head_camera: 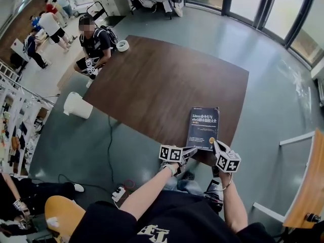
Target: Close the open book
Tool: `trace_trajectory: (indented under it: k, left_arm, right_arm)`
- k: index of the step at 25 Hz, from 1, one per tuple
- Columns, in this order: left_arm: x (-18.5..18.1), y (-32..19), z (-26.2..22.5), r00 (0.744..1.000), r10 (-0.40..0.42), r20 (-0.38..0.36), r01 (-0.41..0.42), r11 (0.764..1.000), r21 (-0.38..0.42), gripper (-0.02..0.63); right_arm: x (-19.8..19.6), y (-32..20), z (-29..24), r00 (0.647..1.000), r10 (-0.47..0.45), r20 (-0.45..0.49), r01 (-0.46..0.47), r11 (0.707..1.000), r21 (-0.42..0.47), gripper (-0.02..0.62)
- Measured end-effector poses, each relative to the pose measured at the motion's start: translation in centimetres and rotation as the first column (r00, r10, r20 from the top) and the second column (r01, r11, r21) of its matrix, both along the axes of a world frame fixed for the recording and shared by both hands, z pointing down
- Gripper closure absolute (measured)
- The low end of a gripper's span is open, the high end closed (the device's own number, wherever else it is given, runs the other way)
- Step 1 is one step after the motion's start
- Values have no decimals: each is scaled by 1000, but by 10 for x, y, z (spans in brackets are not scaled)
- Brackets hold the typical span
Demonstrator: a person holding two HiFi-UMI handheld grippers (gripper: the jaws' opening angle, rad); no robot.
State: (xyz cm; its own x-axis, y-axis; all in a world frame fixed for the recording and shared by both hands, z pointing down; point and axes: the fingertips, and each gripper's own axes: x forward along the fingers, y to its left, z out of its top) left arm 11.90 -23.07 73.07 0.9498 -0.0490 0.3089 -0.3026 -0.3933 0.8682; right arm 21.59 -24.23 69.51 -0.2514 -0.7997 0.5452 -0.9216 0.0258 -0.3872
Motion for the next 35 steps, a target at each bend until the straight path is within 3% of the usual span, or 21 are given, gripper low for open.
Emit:
trace_trajectory:
  k: [3, 7, 11, 18, 26, 35]
  left_arm:
    - [-12, 8, -29, 993, -81, -81, 84, 995, 46, 603]
    - [-35, 28, -68, 977, -142, -161, 163, 979, 122, 603]
    - [-65, 40, -92, 961, -232, -147, 256, 951, 173, 603]
    - [-103, 50, -127, 927, -334, -172, 366, 904, 220, 603]
    - [-126, 64, -155, 903, -366, -224, 414, 882, 227, 603]
    - [-165, 105, -172, 888, -374, -267, 438, 864, 248, 603]
  right_arm:
    - [-8, 21, -22, 999, -28, 28, 27, 999, 41, 608]
    - [-26, 50, -34, 988, -140, 67, 138, 990, 35, 608]
    - [-36, 67, -40, 972, -226, 59, 225, 974, 24, 609]
    - [-52, 74, -63, 964, -266, 22, 264, 962, 71, 609]
    - [-84, 97, -85, 903, -411, -123, 422, 902, 91, 608]
    - [-110, 150, -99, 910, -373, -178, 395, 912, 108, 609]
